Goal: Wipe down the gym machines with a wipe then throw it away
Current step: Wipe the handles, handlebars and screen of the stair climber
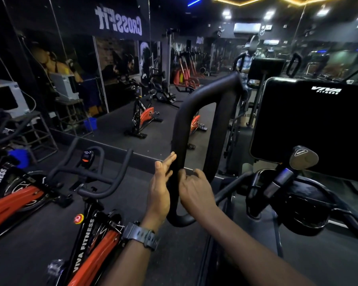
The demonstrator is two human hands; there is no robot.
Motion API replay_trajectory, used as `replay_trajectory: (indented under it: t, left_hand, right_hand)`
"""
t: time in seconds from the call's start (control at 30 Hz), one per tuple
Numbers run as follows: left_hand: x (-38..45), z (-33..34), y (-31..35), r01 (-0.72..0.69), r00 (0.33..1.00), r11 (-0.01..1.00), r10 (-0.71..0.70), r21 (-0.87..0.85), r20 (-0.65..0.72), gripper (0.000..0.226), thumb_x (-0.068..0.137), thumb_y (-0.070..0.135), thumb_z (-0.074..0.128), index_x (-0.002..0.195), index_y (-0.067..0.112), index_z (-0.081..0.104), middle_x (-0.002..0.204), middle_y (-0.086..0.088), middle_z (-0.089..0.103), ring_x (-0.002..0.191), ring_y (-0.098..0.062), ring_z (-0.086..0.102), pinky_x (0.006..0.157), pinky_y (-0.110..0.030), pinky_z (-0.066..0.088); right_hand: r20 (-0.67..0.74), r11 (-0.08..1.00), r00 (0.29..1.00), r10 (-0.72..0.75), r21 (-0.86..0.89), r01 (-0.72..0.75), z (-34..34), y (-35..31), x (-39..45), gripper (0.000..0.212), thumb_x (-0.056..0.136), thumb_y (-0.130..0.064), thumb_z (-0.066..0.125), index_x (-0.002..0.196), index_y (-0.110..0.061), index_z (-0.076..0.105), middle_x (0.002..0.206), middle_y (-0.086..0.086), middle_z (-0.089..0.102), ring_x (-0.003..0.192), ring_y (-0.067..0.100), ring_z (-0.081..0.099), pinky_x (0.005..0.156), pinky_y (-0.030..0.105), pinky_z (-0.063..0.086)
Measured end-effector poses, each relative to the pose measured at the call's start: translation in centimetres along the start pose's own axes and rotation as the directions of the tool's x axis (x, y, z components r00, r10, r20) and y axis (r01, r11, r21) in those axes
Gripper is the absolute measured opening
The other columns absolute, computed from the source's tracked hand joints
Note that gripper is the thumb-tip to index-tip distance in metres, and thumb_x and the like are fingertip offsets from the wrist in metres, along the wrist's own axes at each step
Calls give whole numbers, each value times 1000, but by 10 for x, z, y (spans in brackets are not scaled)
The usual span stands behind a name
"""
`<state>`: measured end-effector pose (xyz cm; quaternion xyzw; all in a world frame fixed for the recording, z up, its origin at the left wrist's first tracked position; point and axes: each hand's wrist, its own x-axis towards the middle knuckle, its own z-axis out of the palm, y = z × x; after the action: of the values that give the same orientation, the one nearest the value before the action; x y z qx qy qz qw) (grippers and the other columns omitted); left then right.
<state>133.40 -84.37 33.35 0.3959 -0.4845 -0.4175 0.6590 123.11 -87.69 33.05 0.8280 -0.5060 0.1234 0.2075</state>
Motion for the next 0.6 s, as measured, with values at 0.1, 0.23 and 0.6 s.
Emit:
replay_trajectory:
  t: [0.1, 0.23, 0.6]
  left_hand:
    - [-7, 0, 0, 62, 998, 998, -62, 10, -19, 73, 89, 72, 20, 136, 28, 55, 143, 12, 54, 133, 2, 45, 116, -25, 31]
    - [-13, 1, -4, 99, 995, 994, -98, 49, -34, 80, 85, 79, 20, 134, 29, 59, 141, 10, 56, 134, -3, 46, 114, -24, 31]
    - [-21, 55, -6, 133, 990, 991, -134, 19, 34, 83, 85, 78, 22, 133, 21, 57, 135, 7, 61, 126, -2, 54, 114, -27, 34]
  right_hand:
    - [-9, 995, 995, -103, 15, 103, 0, 0, 0, 14, 69, -7, 55, 84, -8, 57, 48, 1, 55, 40, 21, 52, 60, 32, 45]
    - [-117, 963, 956, -268, -25, 267, 5, 26, -13, 7, 82, -10, 48, 89, -12, 47, 51, 0, 55, 49, 23, 56, 75, 35, 47]
    - [-110, 686, 810, -576, -604, 406, -140, 136, 69, 24, 87, -27, 47, 81, -22, 69, 81, -5, 69, 104, 26, 51, 96, 45, 27]
